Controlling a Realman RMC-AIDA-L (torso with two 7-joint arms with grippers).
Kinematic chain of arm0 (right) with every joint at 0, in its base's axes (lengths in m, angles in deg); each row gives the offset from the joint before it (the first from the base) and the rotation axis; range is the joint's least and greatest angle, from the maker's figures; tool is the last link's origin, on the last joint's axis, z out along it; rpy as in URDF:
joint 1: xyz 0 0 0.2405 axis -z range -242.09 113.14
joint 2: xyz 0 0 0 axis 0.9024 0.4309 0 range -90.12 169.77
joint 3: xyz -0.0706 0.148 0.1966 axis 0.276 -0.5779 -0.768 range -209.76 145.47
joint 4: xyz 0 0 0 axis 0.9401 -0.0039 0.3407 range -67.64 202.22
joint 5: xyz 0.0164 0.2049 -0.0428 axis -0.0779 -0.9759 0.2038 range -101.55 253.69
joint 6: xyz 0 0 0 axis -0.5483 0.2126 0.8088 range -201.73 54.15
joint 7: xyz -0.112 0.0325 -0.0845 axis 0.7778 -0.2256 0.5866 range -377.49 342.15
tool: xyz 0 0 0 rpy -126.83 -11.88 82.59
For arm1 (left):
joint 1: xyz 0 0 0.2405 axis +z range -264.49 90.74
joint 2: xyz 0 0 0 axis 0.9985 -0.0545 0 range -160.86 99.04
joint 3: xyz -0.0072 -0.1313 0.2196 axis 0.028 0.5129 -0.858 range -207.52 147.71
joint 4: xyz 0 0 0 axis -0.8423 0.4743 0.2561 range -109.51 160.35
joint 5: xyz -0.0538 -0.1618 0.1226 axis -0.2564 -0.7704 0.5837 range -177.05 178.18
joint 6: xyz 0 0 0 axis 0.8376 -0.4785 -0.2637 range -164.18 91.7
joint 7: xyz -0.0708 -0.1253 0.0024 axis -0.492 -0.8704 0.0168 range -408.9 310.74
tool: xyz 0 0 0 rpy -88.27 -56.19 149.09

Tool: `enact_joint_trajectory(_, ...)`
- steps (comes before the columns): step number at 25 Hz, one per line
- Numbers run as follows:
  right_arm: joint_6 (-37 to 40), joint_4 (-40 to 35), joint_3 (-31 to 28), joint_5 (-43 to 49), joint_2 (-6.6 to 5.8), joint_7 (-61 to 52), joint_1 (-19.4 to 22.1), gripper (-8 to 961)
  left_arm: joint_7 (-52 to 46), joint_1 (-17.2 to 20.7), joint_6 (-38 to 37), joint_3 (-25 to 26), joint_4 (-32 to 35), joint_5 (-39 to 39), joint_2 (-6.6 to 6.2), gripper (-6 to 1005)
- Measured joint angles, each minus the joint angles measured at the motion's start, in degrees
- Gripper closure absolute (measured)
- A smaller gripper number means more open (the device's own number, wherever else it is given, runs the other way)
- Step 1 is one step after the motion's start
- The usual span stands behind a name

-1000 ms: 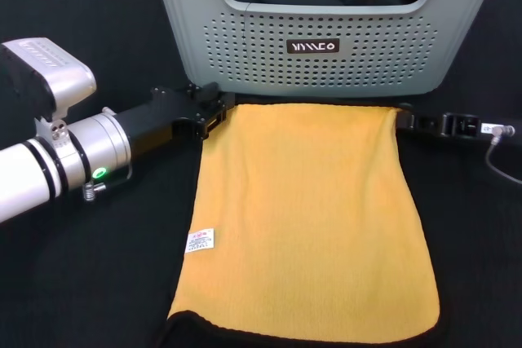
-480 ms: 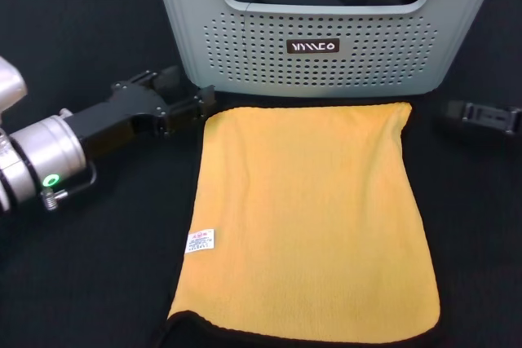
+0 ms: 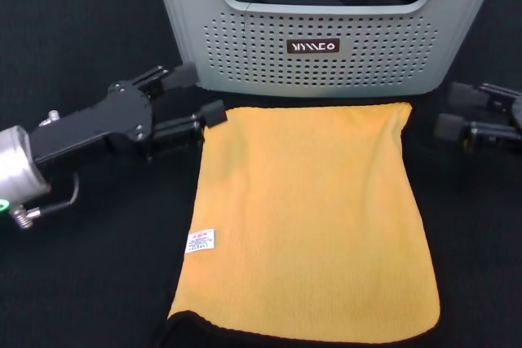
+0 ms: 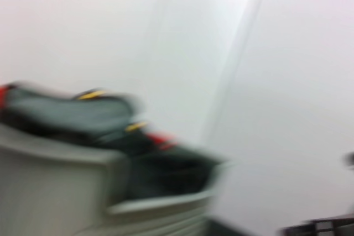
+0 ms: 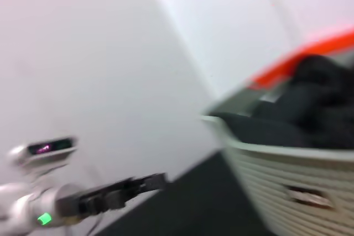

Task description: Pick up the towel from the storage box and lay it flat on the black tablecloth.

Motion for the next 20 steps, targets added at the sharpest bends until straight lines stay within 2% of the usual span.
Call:
enact_joint_trajectory(3, -4.31, -0.05, 2.43, -1.31, 0.13, 5.49, -0.92, 67, -0.45, -0.60, -8.87, -0.35, 0.55, 0.28, -0.63, 106)
enact_joint_trajectory(7, -5.78, -4.72, 12.34, -5.76, -0.15, 9.20, -0.46, 67, -0.45, -1.11, -14.19, -1.21, 1.92, 1.00, -0.35, 107)
enact_joint_trajectory(10, -5.92, -9.73, 17.69, -7.51, -0.17, 10.88, 0.91, 67, -0.36, -1.82, -14.91, -1.85, 2.21, 2.26, 0.13, 107)
enact_joint_trajectory(13, -5.95, -13.18, 20.63, -8.89, -0.07, 13.17, 2.26, 67, -0.02, -2.62, -15.03, -2.28, 2.20, 3.54, 0.96, 107)
enact_joint_trajectory(20, -6.17, -13.23, 21.60, -10.86, -0.10, 16.35, 2.80, 67, 0.46, -3.13, -15.21, -4.19, 2.26, 4.13, 1.60, 107)
